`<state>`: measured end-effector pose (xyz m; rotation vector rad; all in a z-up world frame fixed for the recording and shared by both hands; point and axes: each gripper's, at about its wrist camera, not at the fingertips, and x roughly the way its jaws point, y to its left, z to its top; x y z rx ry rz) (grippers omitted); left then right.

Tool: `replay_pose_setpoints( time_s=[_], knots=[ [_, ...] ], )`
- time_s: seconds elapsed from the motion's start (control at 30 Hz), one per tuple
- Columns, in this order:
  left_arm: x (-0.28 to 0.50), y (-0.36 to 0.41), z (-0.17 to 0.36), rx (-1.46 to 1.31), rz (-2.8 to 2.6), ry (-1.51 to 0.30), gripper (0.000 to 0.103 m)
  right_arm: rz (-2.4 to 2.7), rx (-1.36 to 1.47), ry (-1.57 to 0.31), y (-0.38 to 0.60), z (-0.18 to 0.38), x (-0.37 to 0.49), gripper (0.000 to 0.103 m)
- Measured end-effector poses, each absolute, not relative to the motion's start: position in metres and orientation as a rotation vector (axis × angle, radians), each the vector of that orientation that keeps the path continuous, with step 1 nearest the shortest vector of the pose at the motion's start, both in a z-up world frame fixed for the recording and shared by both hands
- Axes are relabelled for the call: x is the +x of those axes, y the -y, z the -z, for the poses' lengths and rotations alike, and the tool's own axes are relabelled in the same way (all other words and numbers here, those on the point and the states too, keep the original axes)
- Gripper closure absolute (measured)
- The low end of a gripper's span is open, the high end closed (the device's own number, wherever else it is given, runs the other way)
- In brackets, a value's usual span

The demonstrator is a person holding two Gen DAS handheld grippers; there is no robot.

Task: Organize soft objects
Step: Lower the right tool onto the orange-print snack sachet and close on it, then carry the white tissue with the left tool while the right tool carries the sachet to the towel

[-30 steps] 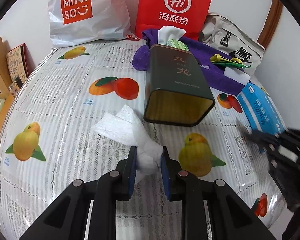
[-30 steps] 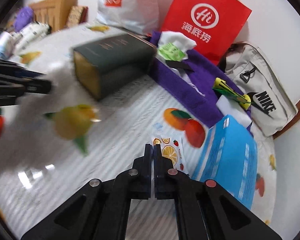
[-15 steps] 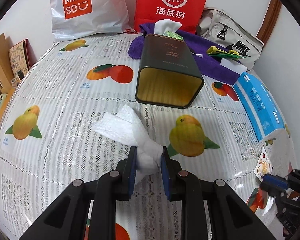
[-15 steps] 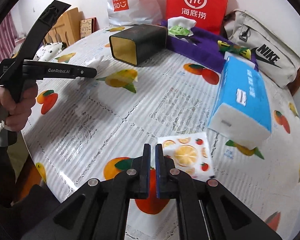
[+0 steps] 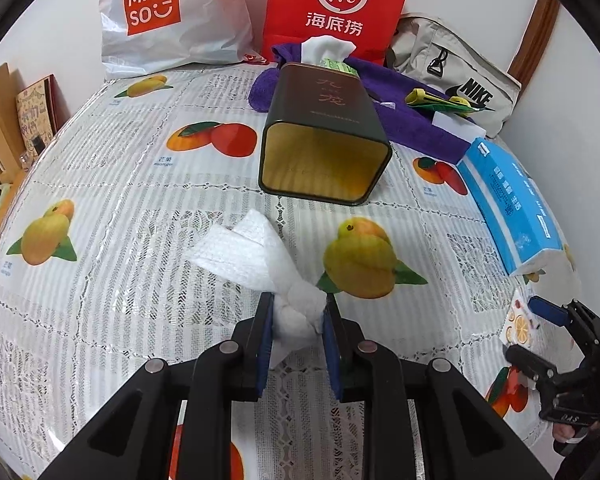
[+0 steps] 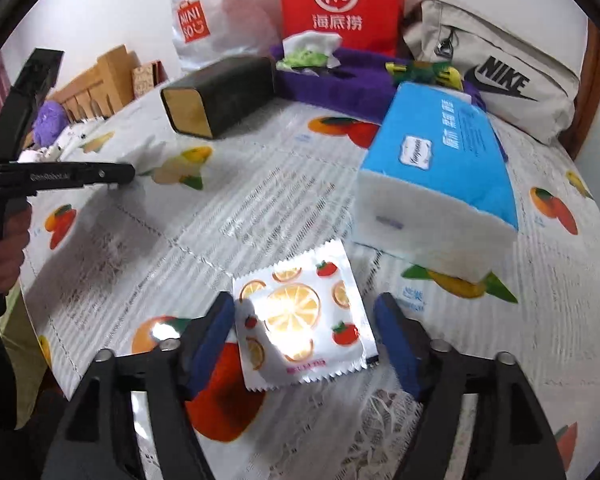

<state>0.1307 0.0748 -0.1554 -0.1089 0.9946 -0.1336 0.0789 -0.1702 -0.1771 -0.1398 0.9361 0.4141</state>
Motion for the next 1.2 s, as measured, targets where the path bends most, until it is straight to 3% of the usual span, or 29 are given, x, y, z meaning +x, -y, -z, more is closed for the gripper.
replay_pose_setpoints(
  time_s=[0.07,0.13,0.3,0.4,0.57,0.63,0.77,0.9,0.97,1.2],
  knots=[
    [0.130,-0.075,0.155,-0.107,0.131,-0.996,0.081,-0.403,-0.202,-0.915,0.163,0.179,0.076,0.023],
    [0.130,-0.074,0.156,-0.109,0.129,-0.998,0.080,-0.422,-0.207,-0.896,0.161,0.179,0.071,0.036],
    [0.128,-0.074,0.156,-0.119,0.140,-1.000,0.075,-0.428,-0.219,-0.881,0.165,0.178,0.065,0.050],
    [0.127,-0.073,0.156,-0.116,0.144,-0.995,0.072,-0.425,-0.205,-0.883,0.168,0.177,0.062,0.064],
    [0.123,-0.074,0.156,-0.128,0.151,-0.989,0.066,-0.399,-0.175,-0.897,0.173,0.176,0.065,0.076],
    [0.122,-0.076,0.156,-0.135,0.158,-0.987,0.063,-0.377,-0.170,-0.902,0.178,0.176,0.068,0.094],
    [0.127,-0.074,0.157,-0.111,0.136,-0.982,0.053,-0.370,-0.122,-0.919,0.187,0.174,0.074,0.097],
    [0.134,-0.068,0.159,-0.043,0.074,-0.979,0.054,-0.329,-0.162,-0.914,0.188,0.172,0.070,0.097],
    [0.134,-0.065,0.160,0.007,0.044,-0.968,0.081,-0.304,-0.150,-0.915,0.194,0.170,0.069,0.097],
    [0.134,-0.068,0.155,-0.041,0.094,-0.977,0.082,-0.252,-0.110,-0.936,0.212,0.170,0.071,0.097]
  ],
)
